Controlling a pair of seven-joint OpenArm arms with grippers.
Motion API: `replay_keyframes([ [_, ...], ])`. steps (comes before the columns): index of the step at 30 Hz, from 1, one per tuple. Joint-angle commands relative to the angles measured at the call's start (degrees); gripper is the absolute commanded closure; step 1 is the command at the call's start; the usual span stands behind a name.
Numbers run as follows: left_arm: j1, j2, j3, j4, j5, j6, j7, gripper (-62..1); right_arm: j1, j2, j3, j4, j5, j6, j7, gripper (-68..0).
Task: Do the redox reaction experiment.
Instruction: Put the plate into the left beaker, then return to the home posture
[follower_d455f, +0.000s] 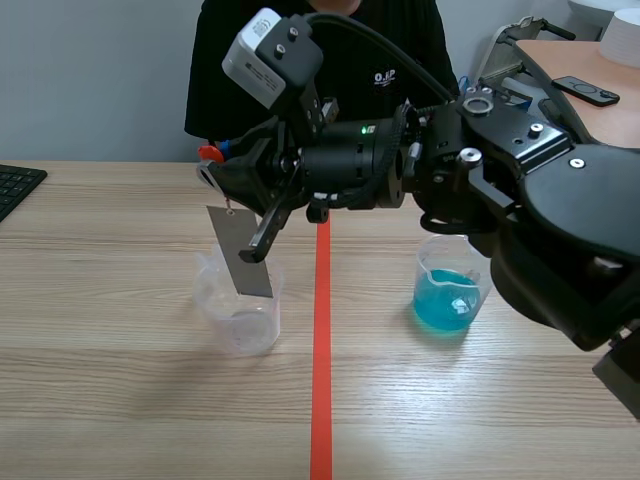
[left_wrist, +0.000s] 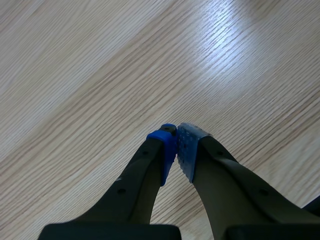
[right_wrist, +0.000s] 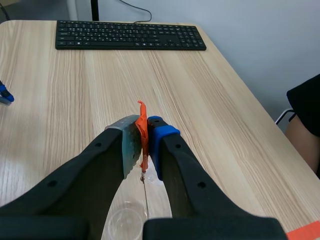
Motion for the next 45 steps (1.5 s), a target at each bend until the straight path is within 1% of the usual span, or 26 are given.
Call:
replay_keyframes([
  [1, -0.15, -0.20, -0.44, 0.44, -0.76, 0.07, -0.46, -4.0, 1.31, -0.33, 0.35, 0.04, -0.15, -0.59, 1.81, -1.7],
  [6, -0.15, -0.20, -0.44, 0.44, -0.76, 0.07, -0.48, -4.1, 1.29, -0.92, 0.35, -2.19, -4.00, -1.99, 3.54, -1.7],
  [10, -0.15, -0.20, -0.44, 0.44, -0.76, 0.07, -0.48, -4.0, 1.16, -0.96, 0.35, -2.27, -6.64, -2.73, 4.11, -1.8],
  [12, -0.15, -0.20, -0.44, 0.44, -0.76, 0.07, -0.48, -4.0, 1.16, -1.07, 0.35, -2.27, -7.89, -2.73, 4.09, -4.0],
  [14, -0.15, -0.20, -0.44, 0.44, -0.76, 0.07, -0.61, -4.0, 1.16, -1.09, 0.35, -2.27, -8.31, -2.71, 4.09, -9.8],
  [17, -0.15, -0.20, -0.44, 0.44, -0.76, 0.07, -0.61, -4.1, 1.16, -1.07, 0.35, -2.27, -8.28, -2.32, 4.09, -23.2],
  [20, -0.15, -0.20, -0.44, 0.44, -0.76, 0.07, -0.61, -4.0, 1.16, -1.07, -0.17, -2.27, -8.24, -0.22, 4.83, -32.6],
  [22, -0.15, -0.20, -0.44, 0.44, -0.76, 0.07, -0.61, -4.0, 1.11, -1.07, -1.14, -2.27, -8.09, 1.75, 5.75, -40.7],
  [23, -0.15, -0.20, -0.44, 0.44, -0.76, 0.07, -0.61, -4.0, 1.11, -1.07, -1.79, -2.27, -7.65, 2.71, 6.25, -45.5],
  [25, -0.15, -0.20, -0.44, 0.44, -0.76, 0.07, -0.61, -4.1, 0.83, -1.07, -3.28, -2.25, -6.47, 2.71, 6.88, -53.8],
  [29, -0.15, -0.20, -0.44, 0.44, -0.76, 0.07, -0.61, -4.0, -0.66, -1.05, -5.97, -2.25, -3.41, 2.71, 6.86, -66.2],
  [30, -0.15, -0.20, -0.44, 0.44, -0.76, 0.07, -0.61, -4.1, -1.20, -1.05, -6.29, -2.25, -1.95, 2.71, 6.86, -67.9],
  [33, -0.15, -0.20, -0.44, 0.44, -0.79, 0.07, -0.61, -4.1, -2.78, -1.05, -6.43, -2.25, 1.92, 2.71, 6.80, -67.9],
  [36, -0.15, -0.20, -0.44, 0.44, -0.79, 0.07, -0.61, -4.1, -2.97, -0.76, -6.36, -2.25, 5.01, 2.71, 5.09, -67.9],
  [38, -0.13, -0.20, -0.44, 0.44, -0.76, 0.07, -0.59, -4.1, -2.97, 0.07, -5.84, -1.64, 8.07, 2.71, 4.59, -67.9],
  [40, -0.13, -0.20, -0.44, 0.44, -0.76, 0.07, -0.59, -4.0, -2.99, 1.92, -5.57, 0.15, 11.23, 2.71, 3.56, -67.9],
  [43, -0.13, -0.20, -0.44, 0.44, -0.76, 0.07, -0.57, -4.1, -3.21, 6.16, -5.55, 4.04, 14.60, 2.71, 2.99, -67.9],
  [45, -0.13, -0.20, -0.44, 0.44, -0.76, 0.09, -0.57, -4.1, -4.09, 9.51, -4.94, 7.17, 16.04, 0.87, 2.97, -67.9],
])
